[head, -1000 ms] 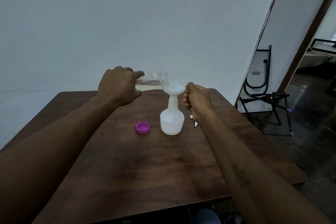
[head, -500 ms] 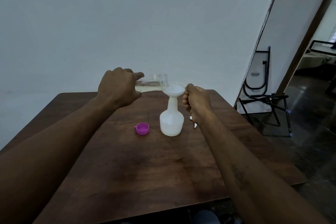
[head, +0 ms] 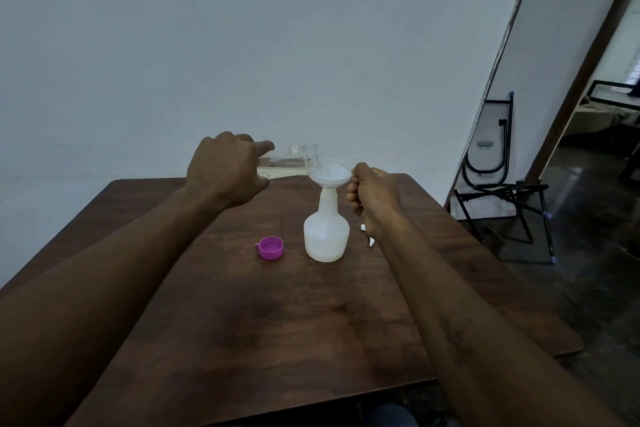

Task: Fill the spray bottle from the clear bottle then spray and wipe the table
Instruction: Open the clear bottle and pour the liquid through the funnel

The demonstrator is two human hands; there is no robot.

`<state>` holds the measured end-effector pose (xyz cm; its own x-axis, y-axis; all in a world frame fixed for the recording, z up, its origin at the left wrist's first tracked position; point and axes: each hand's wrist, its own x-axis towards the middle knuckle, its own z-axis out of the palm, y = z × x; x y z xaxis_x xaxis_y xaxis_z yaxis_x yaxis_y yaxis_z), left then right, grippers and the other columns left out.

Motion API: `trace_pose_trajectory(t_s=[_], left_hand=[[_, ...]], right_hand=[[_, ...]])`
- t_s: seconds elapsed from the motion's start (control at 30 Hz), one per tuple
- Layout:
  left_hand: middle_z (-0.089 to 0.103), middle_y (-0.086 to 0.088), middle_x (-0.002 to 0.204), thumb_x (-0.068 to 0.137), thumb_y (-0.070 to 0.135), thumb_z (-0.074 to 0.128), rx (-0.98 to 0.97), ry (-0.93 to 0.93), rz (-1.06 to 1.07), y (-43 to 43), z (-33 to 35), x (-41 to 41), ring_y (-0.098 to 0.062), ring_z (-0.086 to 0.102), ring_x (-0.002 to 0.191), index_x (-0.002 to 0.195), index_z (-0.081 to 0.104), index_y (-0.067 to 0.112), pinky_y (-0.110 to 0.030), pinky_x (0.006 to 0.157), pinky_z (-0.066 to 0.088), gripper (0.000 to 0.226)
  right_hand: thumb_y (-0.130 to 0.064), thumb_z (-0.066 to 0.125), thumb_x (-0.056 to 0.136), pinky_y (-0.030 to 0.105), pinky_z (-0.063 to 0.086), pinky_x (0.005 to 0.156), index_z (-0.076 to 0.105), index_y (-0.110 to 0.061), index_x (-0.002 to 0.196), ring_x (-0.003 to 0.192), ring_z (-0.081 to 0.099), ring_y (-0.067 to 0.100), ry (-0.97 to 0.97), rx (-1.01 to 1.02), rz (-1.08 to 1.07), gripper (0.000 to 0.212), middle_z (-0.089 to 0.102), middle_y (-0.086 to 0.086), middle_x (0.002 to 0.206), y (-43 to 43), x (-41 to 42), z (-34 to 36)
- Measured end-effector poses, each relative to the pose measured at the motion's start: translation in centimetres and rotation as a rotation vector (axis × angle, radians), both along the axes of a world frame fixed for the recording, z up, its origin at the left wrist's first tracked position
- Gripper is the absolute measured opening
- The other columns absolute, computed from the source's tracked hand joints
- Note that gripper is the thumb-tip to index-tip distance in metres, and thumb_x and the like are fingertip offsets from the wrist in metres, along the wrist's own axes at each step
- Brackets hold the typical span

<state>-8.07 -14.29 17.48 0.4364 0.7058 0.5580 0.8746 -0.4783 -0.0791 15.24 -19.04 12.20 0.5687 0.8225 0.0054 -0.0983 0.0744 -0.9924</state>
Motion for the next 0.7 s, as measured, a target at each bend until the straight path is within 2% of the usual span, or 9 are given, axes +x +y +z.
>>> trace_pose_trajectory(t_s=[0.7], left_hand=[[0.071, -0.001, 0.123, 0.083, 0.043, 0.072, -0.002, -0.002, 0.003, -0.02, -0.05, 0.05, -0.032, 0.063, 0.108, 0.141, 0.06, 0.034, -0.04, 0.082, 0.048, 0.06]], right_hand=[[-0.019, 0.058, 0.087, 0.024, 0.04, 0.046, 0.056, -0.015, 0.075, 0.047, 0.05, 0.011, -0.012, 0.008, 0.004, 0.013, 0.058, -0.005, 0.054, 0.13, 0.04, -0.07]])
